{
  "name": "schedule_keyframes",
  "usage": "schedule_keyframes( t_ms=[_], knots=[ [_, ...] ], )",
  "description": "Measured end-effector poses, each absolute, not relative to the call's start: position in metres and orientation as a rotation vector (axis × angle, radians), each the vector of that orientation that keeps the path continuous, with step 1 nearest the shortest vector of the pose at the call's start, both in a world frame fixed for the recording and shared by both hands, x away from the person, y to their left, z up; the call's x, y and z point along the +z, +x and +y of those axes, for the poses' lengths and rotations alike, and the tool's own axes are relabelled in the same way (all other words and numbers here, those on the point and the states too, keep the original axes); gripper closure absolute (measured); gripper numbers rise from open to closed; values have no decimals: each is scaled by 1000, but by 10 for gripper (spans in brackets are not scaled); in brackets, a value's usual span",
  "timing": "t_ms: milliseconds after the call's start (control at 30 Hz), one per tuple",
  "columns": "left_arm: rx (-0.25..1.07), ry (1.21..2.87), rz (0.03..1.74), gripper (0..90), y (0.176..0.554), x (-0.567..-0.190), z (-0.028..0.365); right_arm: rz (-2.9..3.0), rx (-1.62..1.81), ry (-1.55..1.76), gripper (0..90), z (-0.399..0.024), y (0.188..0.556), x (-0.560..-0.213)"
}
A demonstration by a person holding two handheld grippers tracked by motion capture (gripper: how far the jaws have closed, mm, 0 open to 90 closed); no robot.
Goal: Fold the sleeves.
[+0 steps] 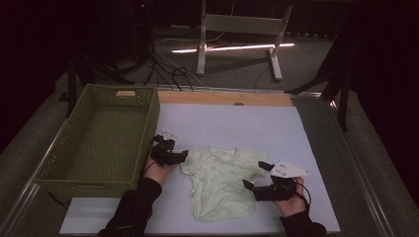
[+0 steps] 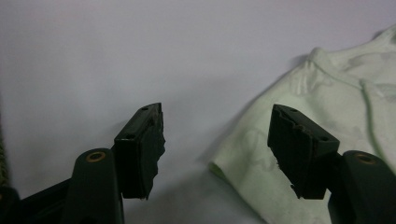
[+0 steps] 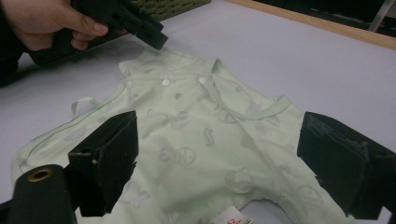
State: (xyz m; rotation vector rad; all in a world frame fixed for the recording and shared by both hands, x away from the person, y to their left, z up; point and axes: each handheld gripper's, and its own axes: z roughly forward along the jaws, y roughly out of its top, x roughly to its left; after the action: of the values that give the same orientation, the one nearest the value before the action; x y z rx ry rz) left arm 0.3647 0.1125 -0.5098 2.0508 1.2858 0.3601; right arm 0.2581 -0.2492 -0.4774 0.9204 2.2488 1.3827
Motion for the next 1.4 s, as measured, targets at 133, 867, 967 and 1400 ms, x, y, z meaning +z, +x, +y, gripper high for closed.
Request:
schedule_keyframes(
  t_ms=[133,867,967,1400],
  knots=[
    [370,2079,1289,456,365,-512,111,2257,1376,918,123,-249,258,-478],
    [368,2113,1226,900,356,-513,103,2245,1377,927,124,-248,257,-476],
    [353,2088,1211,900,353,-504,103,2239,1383,930,124,-248,257,-476],
    [292,2062,1057,900,332,-472,80,2234,1382,930,124,-248,257,-475]
  ],
)
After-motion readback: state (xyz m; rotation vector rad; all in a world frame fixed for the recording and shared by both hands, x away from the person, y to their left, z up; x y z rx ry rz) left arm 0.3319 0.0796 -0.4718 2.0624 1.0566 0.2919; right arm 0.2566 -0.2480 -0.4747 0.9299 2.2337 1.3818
